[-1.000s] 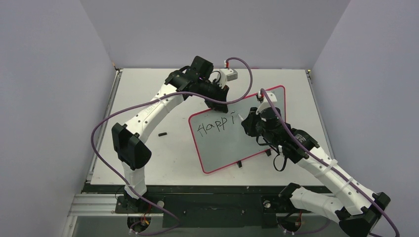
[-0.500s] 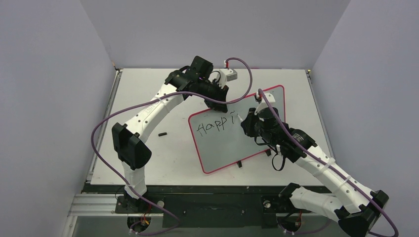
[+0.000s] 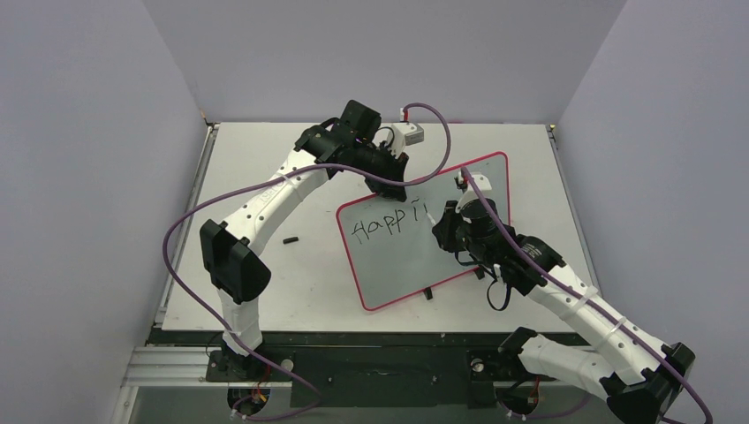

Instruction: Write a sentence on the whiteboard

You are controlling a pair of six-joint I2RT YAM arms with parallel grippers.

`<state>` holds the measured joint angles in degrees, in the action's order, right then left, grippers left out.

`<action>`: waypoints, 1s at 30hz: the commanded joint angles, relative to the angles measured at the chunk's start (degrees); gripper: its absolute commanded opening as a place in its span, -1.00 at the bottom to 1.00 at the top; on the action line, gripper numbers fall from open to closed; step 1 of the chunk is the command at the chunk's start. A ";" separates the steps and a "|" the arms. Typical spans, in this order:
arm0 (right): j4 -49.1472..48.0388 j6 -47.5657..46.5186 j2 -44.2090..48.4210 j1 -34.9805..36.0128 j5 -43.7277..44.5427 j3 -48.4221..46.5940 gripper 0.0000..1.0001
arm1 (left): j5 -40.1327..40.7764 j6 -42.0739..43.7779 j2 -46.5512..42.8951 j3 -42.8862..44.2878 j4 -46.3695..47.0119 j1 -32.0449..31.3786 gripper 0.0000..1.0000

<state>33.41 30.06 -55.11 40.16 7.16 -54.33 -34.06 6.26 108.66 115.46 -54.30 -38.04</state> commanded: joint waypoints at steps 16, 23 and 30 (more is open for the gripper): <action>-1.20 -0.84 -3.97 -0.28 2.97 -6.46 -1.00 | 0.73 3.05 -1.09 2.93 1.67 -1.28 -1.00; -1.14 -1.10 -4.84 -0.40 5.23 -7.94 -1.00 | 0.75 3.15 -1.15 2.75 1.66 -1.37 -1.00; -0.68 -1.28 -5.15 -0.72 6.47 -7.68 -1.00 | 0.64 3.23 -1.33 2.68 1.66 -1.38 -1.00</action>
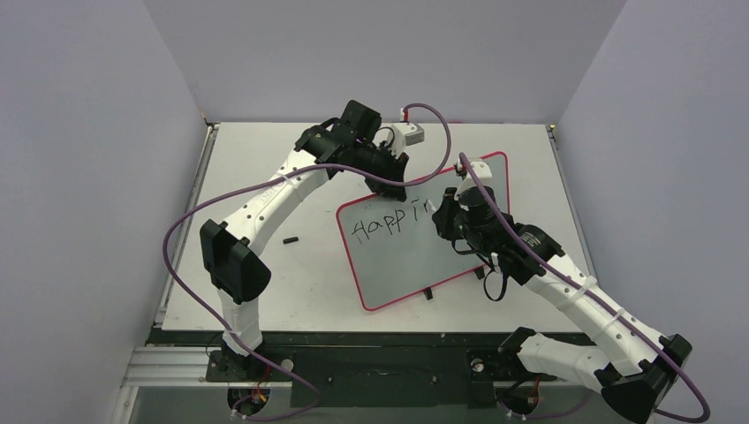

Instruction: Write a sentence on the whiteboard

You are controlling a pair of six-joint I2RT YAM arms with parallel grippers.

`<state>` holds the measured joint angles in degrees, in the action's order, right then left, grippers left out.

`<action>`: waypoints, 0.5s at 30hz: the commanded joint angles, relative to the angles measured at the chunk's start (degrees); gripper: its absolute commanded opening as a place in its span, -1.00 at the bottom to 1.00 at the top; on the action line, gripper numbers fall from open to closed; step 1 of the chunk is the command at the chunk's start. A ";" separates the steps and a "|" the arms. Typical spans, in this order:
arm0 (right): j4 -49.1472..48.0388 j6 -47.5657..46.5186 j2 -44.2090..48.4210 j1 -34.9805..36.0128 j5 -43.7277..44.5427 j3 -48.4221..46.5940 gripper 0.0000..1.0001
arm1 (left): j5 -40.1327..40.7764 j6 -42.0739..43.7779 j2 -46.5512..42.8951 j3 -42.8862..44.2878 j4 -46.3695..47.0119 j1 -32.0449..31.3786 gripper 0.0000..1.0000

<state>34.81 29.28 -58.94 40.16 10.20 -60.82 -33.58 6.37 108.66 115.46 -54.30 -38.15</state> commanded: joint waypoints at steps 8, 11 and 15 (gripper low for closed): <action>-1.38 -0.04 -0.76 -1.12 3.99 0.71 -1.00 | -0.33 3.21 -1.84 2.43 1.69 -1.28 -1.00; -1.32 0.18 -0.25 -1.13 3.70 1.41 -1.00 | -0.34 3.21 -2.03 2.27 1.81 -1.25 -1.00; -1.13 0.40 0.30 -1.13 2.75 2.49 -1.00 | -0.30 3.10 -2.05 2.28 1.83 -1.31 -1.00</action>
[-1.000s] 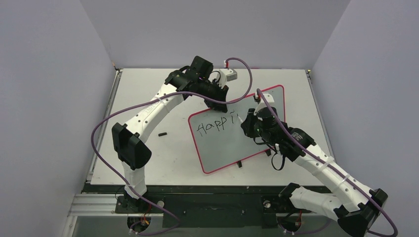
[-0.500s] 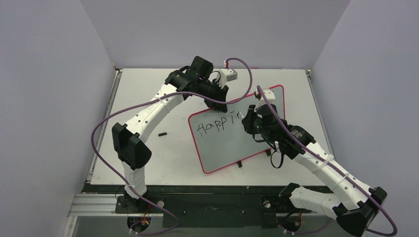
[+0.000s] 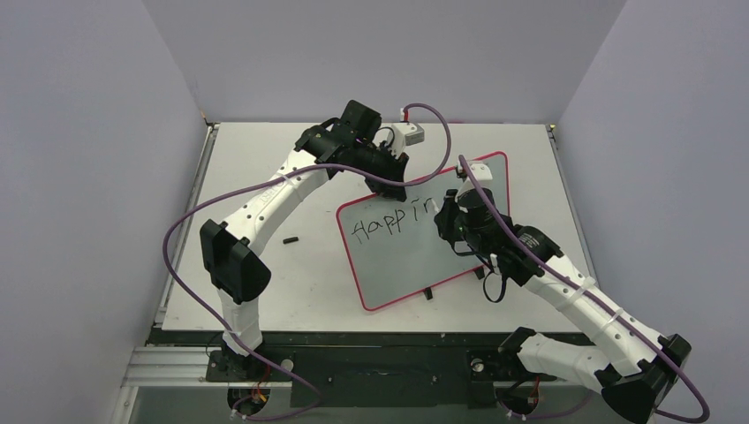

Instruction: Write a sentence on the whiteboard

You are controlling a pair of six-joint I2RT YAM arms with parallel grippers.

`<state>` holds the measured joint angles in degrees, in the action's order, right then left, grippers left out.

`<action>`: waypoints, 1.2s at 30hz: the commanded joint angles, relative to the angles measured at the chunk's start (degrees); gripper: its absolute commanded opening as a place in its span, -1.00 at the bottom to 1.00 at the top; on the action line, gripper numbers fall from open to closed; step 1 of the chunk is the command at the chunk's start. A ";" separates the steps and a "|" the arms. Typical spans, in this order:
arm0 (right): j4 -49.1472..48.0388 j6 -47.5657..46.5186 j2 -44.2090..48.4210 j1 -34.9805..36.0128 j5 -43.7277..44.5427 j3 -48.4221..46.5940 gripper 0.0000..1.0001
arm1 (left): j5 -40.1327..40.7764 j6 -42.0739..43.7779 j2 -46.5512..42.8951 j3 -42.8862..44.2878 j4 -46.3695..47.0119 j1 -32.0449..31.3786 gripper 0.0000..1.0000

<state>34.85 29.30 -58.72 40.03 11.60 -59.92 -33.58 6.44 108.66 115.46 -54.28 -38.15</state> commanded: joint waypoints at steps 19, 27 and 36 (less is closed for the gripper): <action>1.07 0.49 3.01 -0.99 -2.31 4.08 -1.00 | -0.45 3.40 -2.62 2.18 1.73 -1.25 -1.00; 2.32 1.85 6.63 -1.90 -4.56 1.34 -1.00 | -0.32 4.28 -2.52 1.72 1.65 -1.25 -1.00; 0.12 5.81 5.23 -13.14 -22.62 -1.11 -1.00 | -0.58 5.14 -2.81 1.85 1.51 -1.24 -1.00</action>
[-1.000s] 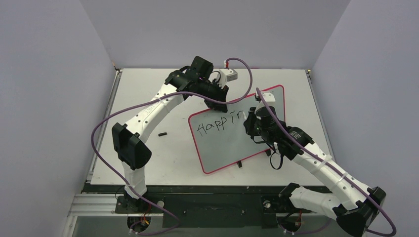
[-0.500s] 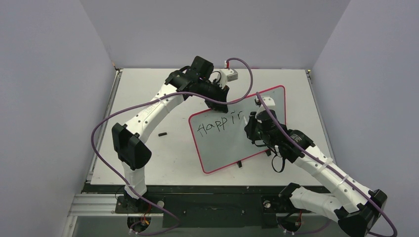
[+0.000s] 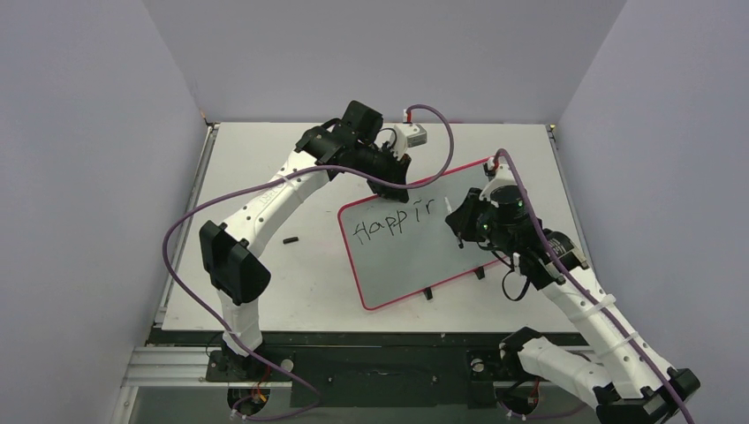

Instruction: Write a sentence on the whiteboard

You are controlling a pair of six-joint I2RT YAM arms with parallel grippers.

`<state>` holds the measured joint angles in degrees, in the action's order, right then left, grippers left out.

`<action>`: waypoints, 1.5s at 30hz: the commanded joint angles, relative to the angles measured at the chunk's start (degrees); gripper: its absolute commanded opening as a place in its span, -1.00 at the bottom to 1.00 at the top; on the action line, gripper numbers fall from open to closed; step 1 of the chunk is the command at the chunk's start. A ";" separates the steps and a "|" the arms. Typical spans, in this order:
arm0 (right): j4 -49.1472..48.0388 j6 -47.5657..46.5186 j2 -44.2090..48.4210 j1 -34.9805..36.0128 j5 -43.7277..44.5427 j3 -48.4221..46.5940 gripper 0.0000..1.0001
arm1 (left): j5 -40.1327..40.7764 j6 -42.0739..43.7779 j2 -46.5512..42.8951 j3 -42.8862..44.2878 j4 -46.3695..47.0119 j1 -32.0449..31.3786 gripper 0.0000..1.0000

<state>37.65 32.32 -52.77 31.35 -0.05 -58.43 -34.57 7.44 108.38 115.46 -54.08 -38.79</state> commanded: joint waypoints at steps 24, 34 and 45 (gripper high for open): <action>-6.91 8.31 -3.17 -11.74 -25.83 2.57 -1.00 | 0.37 4.25 -2.90 1.94 1.35 -0.74 -1.00; -7.04 7.89 -1.96 -13.43 -25.44 4.00 -1.00 | 0.27 4.16 -2.82 1.80 1.42 -0.70 -1.00; -8.38 8.42 -2.65 -14.24 -27.21 2.83 -1.00 | 0.16 4.16 -2.75 1.81 1.40 -0.72 -1.00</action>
<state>33.04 39.97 -55.55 17.61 -26.50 -54.61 -34.70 7.99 108.22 115.46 -54.17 -38.92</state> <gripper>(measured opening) 0.096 0.101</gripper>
